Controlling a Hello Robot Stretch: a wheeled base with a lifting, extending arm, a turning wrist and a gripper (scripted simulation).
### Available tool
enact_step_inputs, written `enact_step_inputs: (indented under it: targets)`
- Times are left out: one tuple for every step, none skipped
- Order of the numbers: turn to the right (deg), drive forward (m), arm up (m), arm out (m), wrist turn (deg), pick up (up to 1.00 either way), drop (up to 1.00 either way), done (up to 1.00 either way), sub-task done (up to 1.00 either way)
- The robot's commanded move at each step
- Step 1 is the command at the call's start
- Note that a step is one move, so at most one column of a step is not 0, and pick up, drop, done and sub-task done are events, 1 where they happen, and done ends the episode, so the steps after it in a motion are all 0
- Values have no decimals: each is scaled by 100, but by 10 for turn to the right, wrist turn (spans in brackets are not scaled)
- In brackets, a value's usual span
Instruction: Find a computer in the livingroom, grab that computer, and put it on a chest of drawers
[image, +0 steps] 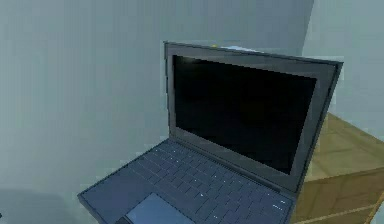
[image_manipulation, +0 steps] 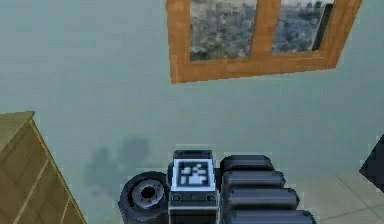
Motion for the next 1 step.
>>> enact_step_inputs:
  targets:
    - [-450,0,0,0,0,0,0,0,0]
